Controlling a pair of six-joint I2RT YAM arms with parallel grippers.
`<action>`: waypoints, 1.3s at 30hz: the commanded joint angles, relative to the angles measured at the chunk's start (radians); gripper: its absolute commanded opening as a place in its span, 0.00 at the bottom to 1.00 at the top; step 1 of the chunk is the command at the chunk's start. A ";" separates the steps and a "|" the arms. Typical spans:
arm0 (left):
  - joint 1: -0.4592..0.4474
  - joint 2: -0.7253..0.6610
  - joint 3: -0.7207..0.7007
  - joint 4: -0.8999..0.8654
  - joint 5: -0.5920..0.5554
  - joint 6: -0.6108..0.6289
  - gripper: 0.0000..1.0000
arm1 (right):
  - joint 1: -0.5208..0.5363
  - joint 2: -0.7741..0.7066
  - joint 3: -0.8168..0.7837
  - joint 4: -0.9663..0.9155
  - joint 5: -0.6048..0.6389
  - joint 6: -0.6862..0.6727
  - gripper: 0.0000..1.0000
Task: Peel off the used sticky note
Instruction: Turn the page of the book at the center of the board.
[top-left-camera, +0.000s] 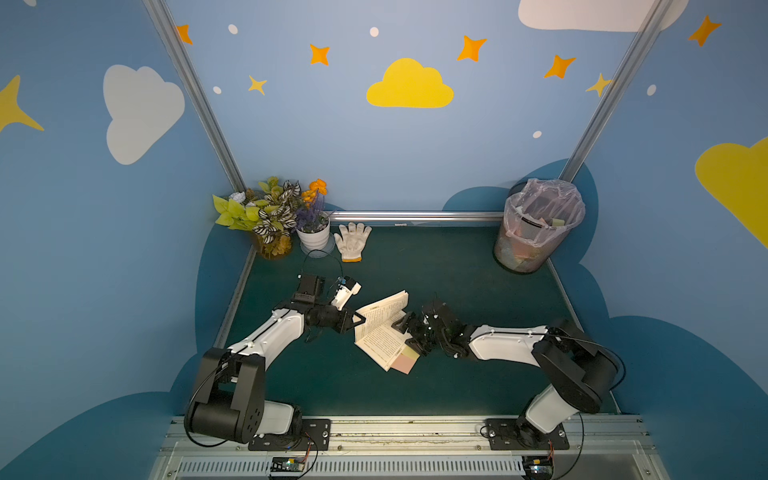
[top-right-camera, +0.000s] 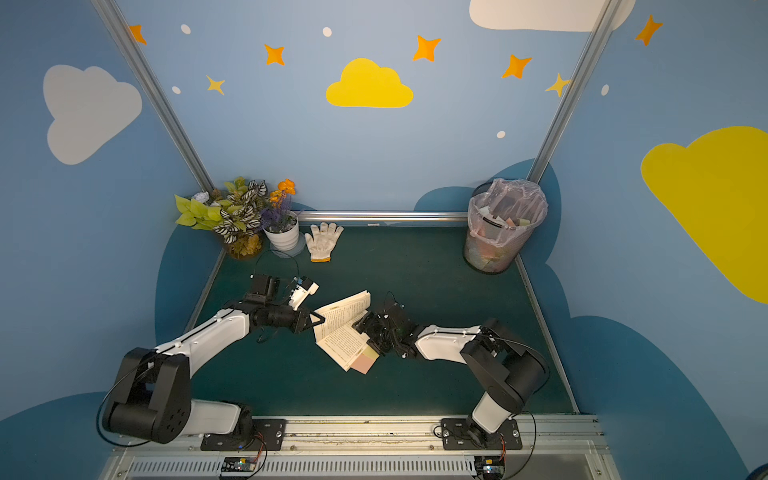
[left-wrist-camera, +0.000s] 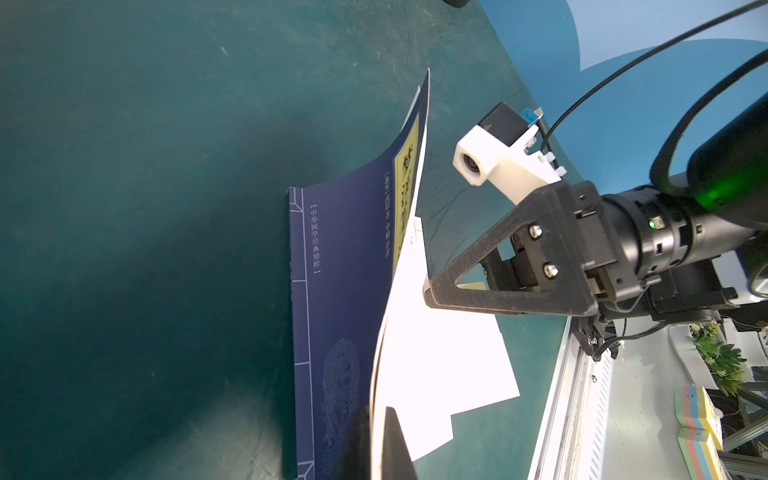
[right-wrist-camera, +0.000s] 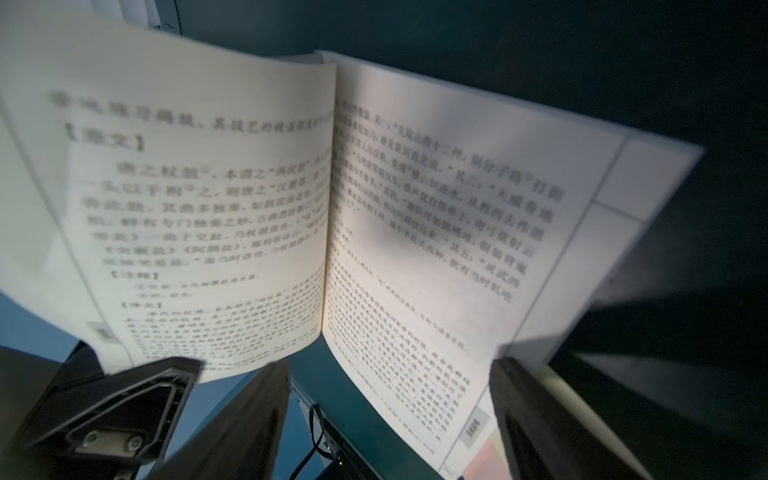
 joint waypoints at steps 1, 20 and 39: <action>-0.002 0.006 0.009 -0.022 0.004 0.010 0.03 | 0.012 -0.010 -0.015 0.018 0.023 0.014 0.81; -0.001 0.015 0.012 -0.025 0.012 0.010 0.03 | 0.043 -0.042 -0.054 0.020 0.043 0.000 0.83; -0.001 0.021 0.015 -0.031 0.021 0.012 0.03 | 0.037 -0.003 0.017 0.038 0.013 -0.010 0.84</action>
